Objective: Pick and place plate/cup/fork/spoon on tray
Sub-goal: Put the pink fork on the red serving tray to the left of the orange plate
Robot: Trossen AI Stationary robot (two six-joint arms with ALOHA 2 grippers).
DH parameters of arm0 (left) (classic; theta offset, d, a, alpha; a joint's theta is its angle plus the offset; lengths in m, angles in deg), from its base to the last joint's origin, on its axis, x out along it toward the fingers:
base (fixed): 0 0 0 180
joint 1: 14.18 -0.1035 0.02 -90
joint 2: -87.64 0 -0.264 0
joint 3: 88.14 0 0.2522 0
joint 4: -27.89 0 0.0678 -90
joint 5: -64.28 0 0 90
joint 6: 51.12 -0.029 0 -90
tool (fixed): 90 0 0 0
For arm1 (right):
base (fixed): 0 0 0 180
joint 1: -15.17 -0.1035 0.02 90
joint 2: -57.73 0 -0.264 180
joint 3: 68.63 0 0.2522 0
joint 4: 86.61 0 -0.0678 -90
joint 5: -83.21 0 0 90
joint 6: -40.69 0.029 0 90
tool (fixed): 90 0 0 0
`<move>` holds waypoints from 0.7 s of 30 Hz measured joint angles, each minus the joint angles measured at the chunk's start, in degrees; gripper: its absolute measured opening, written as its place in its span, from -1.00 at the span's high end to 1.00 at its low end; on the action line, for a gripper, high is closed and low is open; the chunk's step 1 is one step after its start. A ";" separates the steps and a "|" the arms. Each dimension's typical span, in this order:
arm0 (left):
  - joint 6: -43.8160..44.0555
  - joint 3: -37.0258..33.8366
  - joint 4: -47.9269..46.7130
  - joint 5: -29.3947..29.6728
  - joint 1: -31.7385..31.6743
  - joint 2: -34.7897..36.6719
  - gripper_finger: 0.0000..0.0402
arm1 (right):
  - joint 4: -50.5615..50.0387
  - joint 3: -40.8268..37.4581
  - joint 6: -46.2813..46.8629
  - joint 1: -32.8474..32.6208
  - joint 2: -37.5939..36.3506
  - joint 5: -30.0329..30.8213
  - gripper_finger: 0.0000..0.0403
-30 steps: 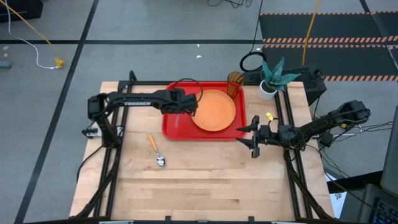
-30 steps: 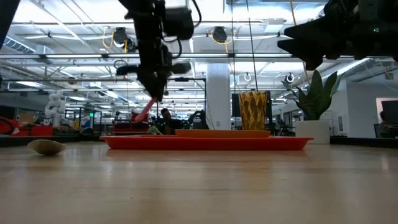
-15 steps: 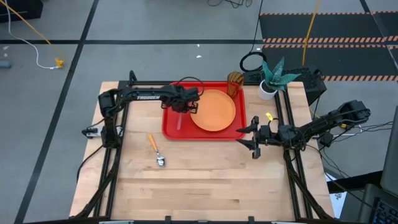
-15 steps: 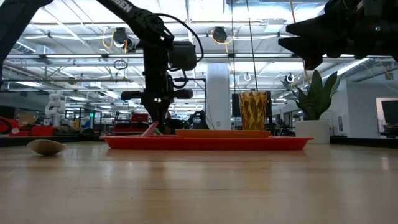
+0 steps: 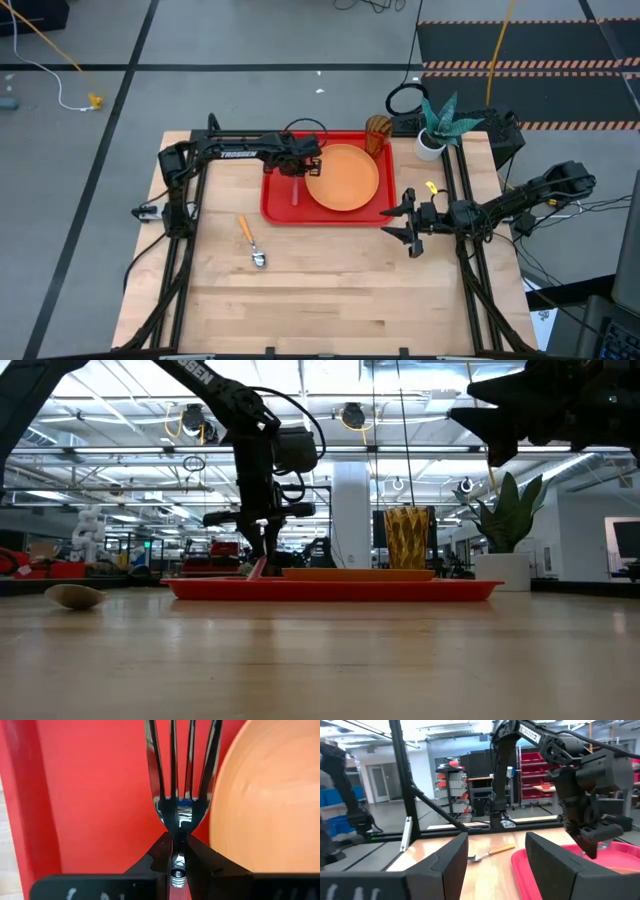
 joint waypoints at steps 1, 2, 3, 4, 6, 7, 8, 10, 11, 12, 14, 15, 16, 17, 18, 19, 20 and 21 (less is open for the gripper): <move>0.00 0.00 0.00 0.01 -0.04 0.00 0.81 | 0.30 0.00 0.29 0.00 0.00 -0.79 0.05; 0.06 0.00 -0.09 0.16 -0.10 0.00 0.81 | 0.61 0.00 0.61 0.00 0.00 -1.40 0.05; 0.24 0.00 -0.11 0.78 -0.17 0.00 0.81 | 0.87 0.00 0.81 -0.02 -0.02 -1.62 0.05; 0.53 0.00 -0.06 1.60 -0.19 0.00 0.81 | 0.95 0.00 0.83 -0.02 0.00 -2.49 0.05; 1.69 0.00 0.54 3.17 -0.13 0.00 0.81 | 0.98 0.00 0.86 -0.02 -0.02 -2.85 0.05; 1.90 0.00 1.12 3.49 -0.06 0.00 0.81 | 0.98 0.00 0.86 -0.02 -0.02 -2.85 0.05; 1.92 0.00 1.97 3.71 -0.02 0.00 0.81 | 0.96 0.00 0.98 -0.02 -0.02 -2.87 0.05; 1.48 0.00 3.26 3.98 0.26 0.00 0.81 | 0.96 0.00 1.51 -0.02 -0.02 -2.85 0.05; 1.34 0.00 3.51 4.08 0.35 0.00 0.81 | 0.96 0.00 1.75 -0.02 -0.02 -2.87 0.05; 1.21 0.00 3.52 4.09 0.39 0.00 0.81 | 0.96 0.00 1.86 -0.02 -0.02 -2.88 0.05; 1.17 0.00 3.39 4.11 0.42 0.00 0.81 | 0.96 0.00 1.91 -0.02 -0.02 -2.88 0.05; 0.94 0.00 3.34 4.11 0.42 0.00 0.81 | 0.96 0.00 1.91 -0.02 0.00 -2.88 0.05; 0.86 0.00 3.32 4.13 0.42 0.00 0.81 | 0.96 0.00 1.91 -0.02 -0.02 -2.88 0.05; 0.76 0.00 3.31 4.15 0.42 0.00 0.81 | 0.96 0.00 1.93 -0.02 -0.01 -2.90 0.05; 0.76 0.00 3.30 4.30 0.42 0.00 0.81 | 0.95 0.00 2.10 -0.02 -0.01 -2.90 0.05; 0.86 0.00 3.30 4.51 0.42 0.00 0.81 | 0.96 0.00 2.37 -0.02 -0.02 -2.90 0.05; 1.16 0.00 3.30 4.47 0.50 0.00 0.81 | 0.94 0.00 2.62 -0.06 -0.02 -2.97 0.05; 1.49 0.00 3.29 4.16 0.61 0.00 0.81 | 0.93 0.00 2.96 -0.14 0.00 -3.35 0.05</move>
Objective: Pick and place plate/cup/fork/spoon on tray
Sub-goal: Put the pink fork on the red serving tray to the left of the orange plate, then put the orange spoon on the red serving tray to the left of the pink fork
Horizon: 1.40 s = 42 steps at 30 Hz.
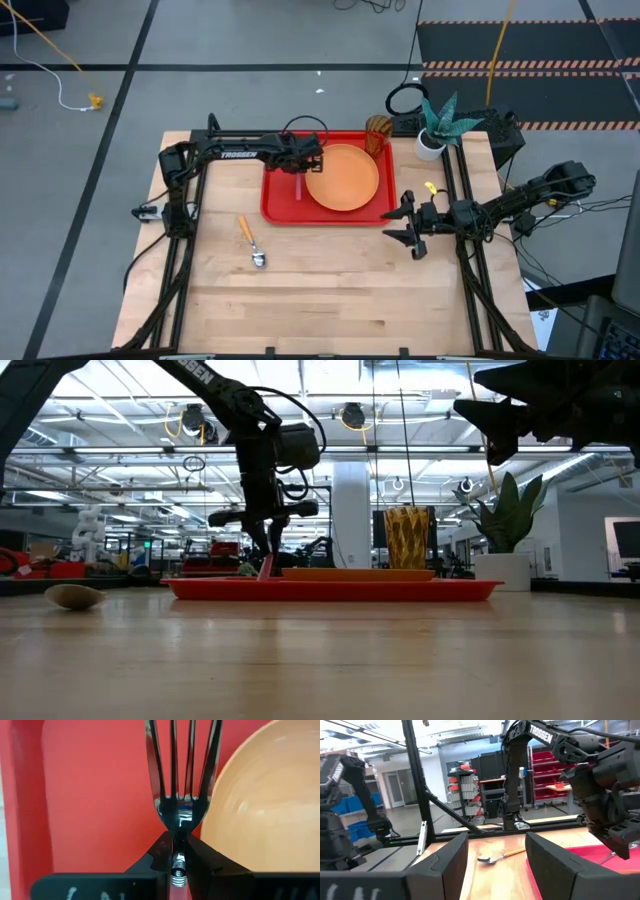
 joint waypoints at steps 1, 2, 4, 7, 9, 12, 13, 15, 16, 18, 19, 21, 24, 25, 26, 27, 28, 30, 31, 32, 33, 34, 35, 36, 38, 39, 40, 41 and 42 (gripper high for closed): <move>0.17 -0.04 0.03 -0.28 0.08 0.00 0.81 | 0.02 0.00 0.24 -0.19 -0.02 -0.71 0.05; 0.28 -0.19 0.14 -0.34 0.13 0.00 0.81 | 0.01 0.00 0.46 -0.48 -0.01 -1.02 0.05; 0.54 -0.72 0.19 -0.55 0.18 0.00 0.79 | -0.01 0.00 0.87 -1.33 -0.02 -1.20 0.05; 1.48 -2.08 0.83 -0.66 0.13 0.00 0.72 | 0.00 0.00 0.54 -2.91 0.00 -1.18 0.05; 1.97 -2.94 1.40 -0.65 0.13 0.00 0.66 | 0.00 0.00 0.04 -3.80 -0.02 -0.99 0.05; 2.12 -3.80 1.70 -0.66 0.17 0.00 0.60 | 0.00 0.00 -0.71 -4.67 -0.02 -0.95 0.05; 2.20 -3.92 1.75 -0.69 0.29 0.00 0.60 | 0.04 0.00 -0.83 -4.83 -0.02 -0.94 0.05; 2.09 -3.96 2.04 -0.69 0.53 0.00 0.60 | 0.43 0.00 -1.04 -5.12 0.00 -0.92 0.05; 1.84 -3.96 2.21 -0.69 0.61 0.00 0.61 | 0.50 0.00 -1.08 -5.20 -0.02 -0.92 0.05; 0.94 -3.80 2.08 -0.70 0.59 0.00 0.63 | 0.48 0.00 -1.12 -5.31 0.00 -0.90 0.05; 0.34 -3.65 2.05 -0.71 0.58 0.00 0.64 | 0.48 0.00 -1.19 -5.44 0.00 -0.90 0.05; -1.00 -3.36 2.06 -0.77 0.48 0.33 0.66 | 0.46 0.00 -1.42 -5.66 0.00 -0.88 0.05; -3.84 -2.45 1.81 -0.95 0.72 0.85 0.69 | 0.44 0.00 -2.19 -6.30 0.00 -0.86 0.05; -4.83 -2.32 1.51 -1.18 0.98 1.32 0.70 | 0.44 0.00 -2.35 -6.56 0.00 -0.84 0.05; -5.68 -2.32 0.52 -1.37 1.39 1.96 0.71 | 0.44 0.00 -2.45 -6.69 0.00 -0.83 0.05; -6.40 -2.32 -0.03 -1.36 2.03 2.49 0.72 | 0.44 0.00 -2.59 -6.80 -0.01 -0.83 0.05; -6.96 -2.30 0.06 -1.34 2.71 3.11 0.73 | 0.44 0.00 -2.63 -6.94 -0.01 -0.84 0.05; -7.25 -2.26 -2.47 -1.41 4.55 4.75 0.75 | 0.39 0.00 -2.78 -7.35 0.00 -0.76 0.05; -7.11 -2.29 -4.43 -1.39 5.79 5.66 0.76 | 0.14 0.00 -2.78 -7.47 -0.02 -0.78 0.05; -6.68 -2.29 -5.73 -1.22 7.14 6.79 0.77 | -0.48 0.00 -2.78 -7.69 -0.02 -0.79 0.05; -6.10 -2.27 -7.13 -0.74 8.64 7.93 0.78 | -1.10 0.00 -2.79 -7.96 -0.01 -0.79 0.05; -5.83 -2.25 -9.13 0.18 10.22 8.82 0.79 | -1.52 0.00 -2.79 -8.15 0.03 -0.77 0.05; -6.13 -2.27 -10.80 0.77 11.79 9.76 0.80 | -1.87 0.00 -2.78 -8.26 0.03 -0.79 0.05; -6.97 -2.27 -11.64 1.16 13.43 10.68 0.81 | -2.23 0.00 -2.76 -8.44 0.02 -0.79 0.05; -9.32 -2.27 -12.71 1.77 16.85 12.11 0.82 | -2.25 -0.02 -2.74 -8.84 0.03 -0.77 0.05; -10.34 -2.27 -13.05 1.79 18.63 12.89 0.82 | -2.17 -0.02 -2.76 -8.94 0.01 -0.79 0.05; -11.24 -2.27 -13.04 1.66 20.40 13.77 0.82 | -2.14 -0.02 -2.76 -9.14 0.02 -0.79 0.05; -12.09 -2.27 -12.99 1.46 22.15 14.43 0.82 | -2.11 -0.02 -2.78 -9.27 0.03 -0.77 0.05; -12.85 -2.27 -12.89 1.28 23.85 15.03 0.82 | -2.00 -0.02 -2.77 -9.28 0.01 -0.79 0.05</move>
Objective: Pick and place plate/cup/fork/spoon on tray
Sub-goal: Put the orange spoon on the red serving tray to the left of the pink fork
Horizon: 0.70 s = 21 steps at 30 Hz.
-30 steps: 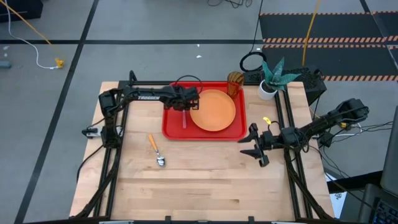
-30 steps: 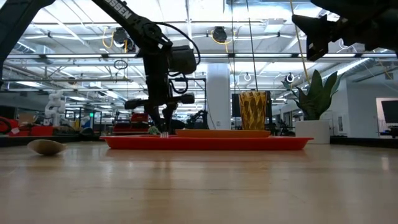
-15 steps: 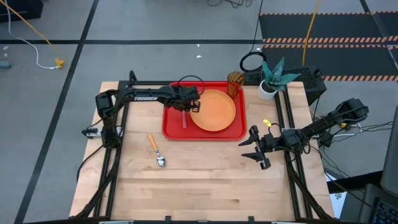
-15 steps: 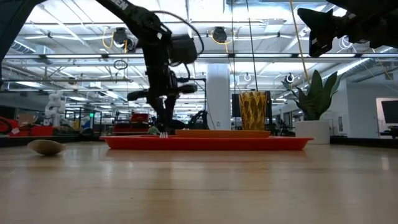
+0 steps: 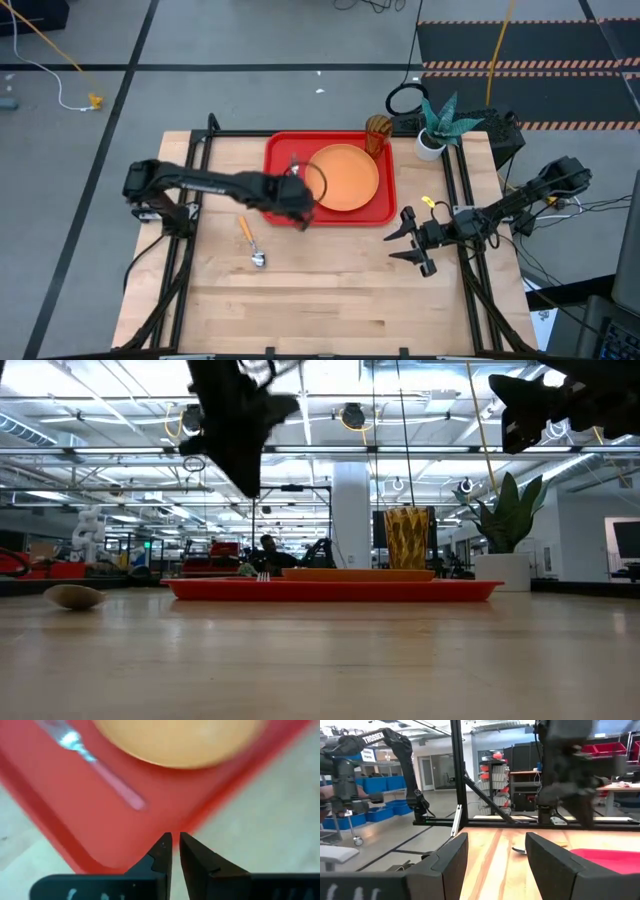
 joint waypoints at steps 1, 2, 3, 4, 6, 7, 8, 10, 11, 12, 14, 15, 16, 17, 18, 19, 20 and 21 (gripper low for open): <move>-0.59 0.00 0.05 -0.02 1.51 0.68 0.82 | 0.02 0.00 0.01 0.00 0.00 0.00 0.05; -1.13 0.00 0.01 -0.01 2.85 1.10 0.82 | -0.03 0.00 0.01 0.00 0.02 0.00 0.05; -1.62 0.00 -0.06 0.00 4.17 1.37 0.82 | -0.03 0.00 0.01 0.00 0.01 0.04 0.05; -2.37 0.00 -0.22 -0.03 5.46 1.59 0.82 | -0.10 0.00 0.01 0.00 -0.01 0.08 0.05; -5.43 0.00 -0.22 -1.12 7.96 1.67 0.82 | -0.19 0.00 0.01 0.01 0.01 0.13 0.05; -7.92 0.00 -0.26 -2.02 9.38 1.67 0.82 | -0.19 0.00 0.04 0.04 -0.01 0.15 0.05; -10.53 -0.02 -0.41 -3.27 10.62 1.65 0.82 | -0.19 0.00 0.05 0.04 0.01 0.17 0.05; -16.16 0.00 -0.42 -5.61 12.98 1.65 0.82 | -0.43 0.01 -0.07 0.04 -0.01 0.28 0.05; -18.28 0.00 -0.51 -6.51 13.95 1.65 0.82 | -0.85 0.02 -0.35 0.04 -0.01 0.34 0.05; -20.37 0.00 -0.58 -7.15 14.82 1.65 0.82 | -1.39 0.02 -0.66 0.04 -0.01 0.38 0.05; -23.42 -0.01 -0.97 -7.94 16.47 1.65 0.82 | -2.75 0.02 -0.85 0.04 -0.01 0.45 0.05; -24.71 0.00 -1.55 -8.19 17.23 1.65 0.82 | -3.52 0.01 -0.87 0.04 -0.01 0.47 0.05; -25.96 0.00 -2.25 -8.22 17.97 1.65 0.82 | -4.08 0.00 -0.94 0.04 0.02 0.46 0.05; -27.01 0.00 -3.21 -8.30 18.71 1.65 0.82 | -4.53 0.00 -1.08 0.04 0.02 0.46 0.05; -28.03 -0.04 -4.00 -8.36 19.33 1.65 0.82 | -4.97 0.00 -1.28 0.04 -0.01 0.45 0.05; -28.97 -0.11 -4.47 -8.40 19.88 1.65 0.82 | -5.32 0.00 -1.53 0.04 -0.01 0.44 0.05; -29.61 -0.32 -4.55 -8.41 20.29 1.65 0.81 | -5.57 0.00 -1.83 0.04 0.01 0.37 0.05; -29.85 -0.60 -4.56 -8.39 20.62 1.65 0.80 | -5.73 0.00 -2.06 0.04 -0.01 0.26 0.05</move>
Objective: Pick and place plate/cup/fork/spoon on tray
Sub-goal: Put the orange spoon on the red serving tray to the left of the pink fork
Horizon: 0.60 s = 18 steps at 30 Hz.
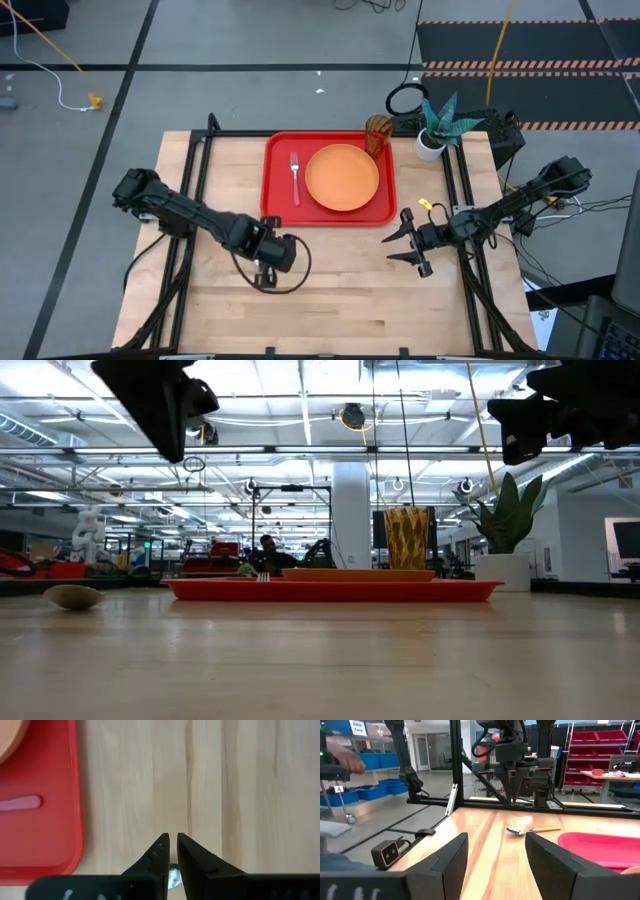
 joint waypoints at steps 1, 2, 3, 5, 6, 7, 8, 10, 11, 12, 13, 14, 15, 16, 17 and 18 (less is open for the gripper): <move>-0.39 -0.32 -0.02 0.05 0.34 -0.01 0.78 | 0.00 0.00 -0.14 0.00 0.00 -0.04 0.05; -0.74 -0.50 -0.15 0.16 0.60 -0.07 0.76 | 0.11 0.00 -0.16 0.00 0.00 -0.07 0.05; -1.17 -0.61 -0.23 0.24 0.96 -0.07 0.74 | 0.25 0.00 -0.16 0.00 0.00 -0.07 0.05; -2.07 -0.71 -0.45 0.26 1.86 -0.07 0.69 | 0.50 0.00 -0.12 0.00 0.00 -0.13 0.05; -2.51 -0.75 -0.78 0.24 2.29 -0.07 0.66 | 0.70 0.00 0.00 0.00 0.00 -0.15 0.05; -2.86 -0.77 -1.24 0.19 2.65 -0.07 0.64 | 0.78 0.00 0.27 0.00 0.00 -0.19 0.05; -3.13 -0.77 -1.88 0.19 2.96 -0.07 0.62 | 0.78 0.00 0.66 0.00 0.00 -0.23 0.05; -3.41 -0.77 -3.38 0.23 3.53 -0.07 0.59 | 0.68 0.00 1.05 0.00 0.00 -0.24 0.05; -3.40 -0.77 -4.37 0.25 3.79 -0.07 0.59 | 0.65 0.00 1.11 0.00 0.00 -0.27 0.05; -3.41 -0.77 -5.33 0.37 4.07 -0.07 0.59 | 0.63 0.00 1.12 0.00 0.00 -0.27 0.05; -3.41 -0.77 -6.27 0.37 4.45 -0.07 0.59 | 0.63 0.00 1.13 0.00 0.00 -0.27 0.05; -3.38 -0.81 -6.97 0.37 4.69 -0.07 0.59 | 0.63 0.00 1.13 0.00 0.00 -0.27 0.05; -3.30 -1.07 -7.08 0.37 4.97 -0.05 0.59 | 0.65 0.00 1.13 0.00 0.00 -0.27 0.05; -3.28 -1.43 -7.11 0.37 5.29 -0.04 0.59 | 0.72 0.00 1.17 0.00 0.00 -0.27 0.05; -3.32 -1.90 -7.20 0.34 5.68 -0.04 0.59 | 0.76 0.00 1.17 0.00 0.00 -0.27 0.05; -3.56 -2.42 -7.23 0.23 6.06 -0.04 0.59 | 0.76 0.00 1.17 0.00 0.00 -0.27 0.05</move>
